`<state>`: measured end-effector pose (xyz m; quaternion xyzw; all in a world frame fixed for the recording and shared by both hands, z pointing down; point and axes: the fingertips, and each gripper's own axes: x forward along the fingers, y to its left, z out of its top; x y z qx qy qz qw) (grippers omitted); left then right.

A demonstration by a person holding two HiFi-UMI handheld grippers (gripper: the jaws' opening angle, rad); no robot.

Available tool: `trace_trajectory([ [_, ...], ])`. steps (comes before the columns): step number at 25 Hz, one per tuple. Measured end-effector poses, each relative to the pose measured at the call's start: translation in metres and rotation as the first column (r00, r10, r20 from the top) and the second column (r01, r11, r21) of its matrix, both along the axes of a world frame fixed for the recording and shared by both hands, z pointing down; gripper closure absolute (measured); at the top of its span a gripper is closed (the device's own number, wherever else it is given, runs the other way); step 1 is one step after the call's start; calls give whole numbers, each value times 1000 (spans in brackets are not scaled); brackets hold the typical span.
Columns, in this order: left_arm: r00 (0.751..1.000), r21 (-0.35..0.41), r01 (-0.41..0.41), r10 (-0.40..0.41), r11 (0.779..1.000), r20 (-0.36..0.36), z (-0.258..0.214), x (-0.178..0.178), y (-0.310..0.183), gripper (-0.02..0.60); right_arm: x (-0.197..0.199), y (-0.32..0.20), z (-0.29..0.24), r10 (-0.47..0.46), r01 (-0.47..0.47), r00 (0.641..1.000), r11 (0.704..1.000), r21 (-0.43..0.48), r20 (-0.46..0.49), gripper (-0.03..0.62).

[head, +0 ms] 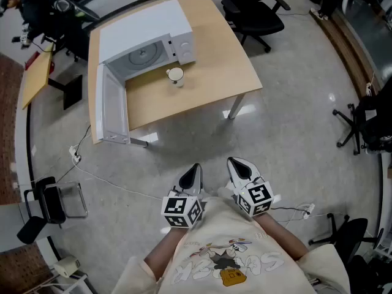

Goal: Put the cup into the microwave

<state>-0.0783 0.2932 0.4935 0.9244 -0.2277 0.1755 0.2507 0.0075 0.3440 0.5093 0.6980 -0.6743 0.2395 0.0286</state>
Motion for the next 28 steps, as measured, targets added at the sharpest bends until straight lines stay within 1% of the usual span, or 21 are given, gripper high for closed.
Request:
trace_trajectory([
  [5,1000,-11,3,-3,1000,-8,-1,-11,-10,575,-14,-8,2,-10,10,1000,1000,-16,-15,589],
  [12,1000,-34,15,-15,999,-23,-1,-41,-36,575,-43,-35,1,-17,16,1000,1000,-24,-24,589],
  [14,1000,-33,9,-10,999,-26,-1,-50,-44,575,-49,-44,-1,-2,2,1000,1000,-6,-9,588],
  [17,999,-37,15,-16,999,-32,-4,-66,-57,575,-64,-57,-2,17,-18,999,1000,24,49,579],
  [18,999,-45,22,-24,999,-36,-4,-71,-63,575,-71,-61,-2,13,-14,999,1000,28,52,560],
  [19,999,-53,29,-31,998,-40,-3,-75,-69,577,-75,-67,-2,4,-6,999,1000,30,41,556],
  [21,998,-61,42,-45,997,-42,0,-77,-83,575,-74,-80,-4,-7,6,1000,999,33,11,548],
  [25,998,-75,58,-60,996,-29,8,-70,-108,577,-55,-108,-1,7,-8,1000,999,35,26,513],
  [28,995,-78,91,-93,993,-21,13,-56,-139,577,-43,-142,6,-44,43,998,999,30,34,514],
])
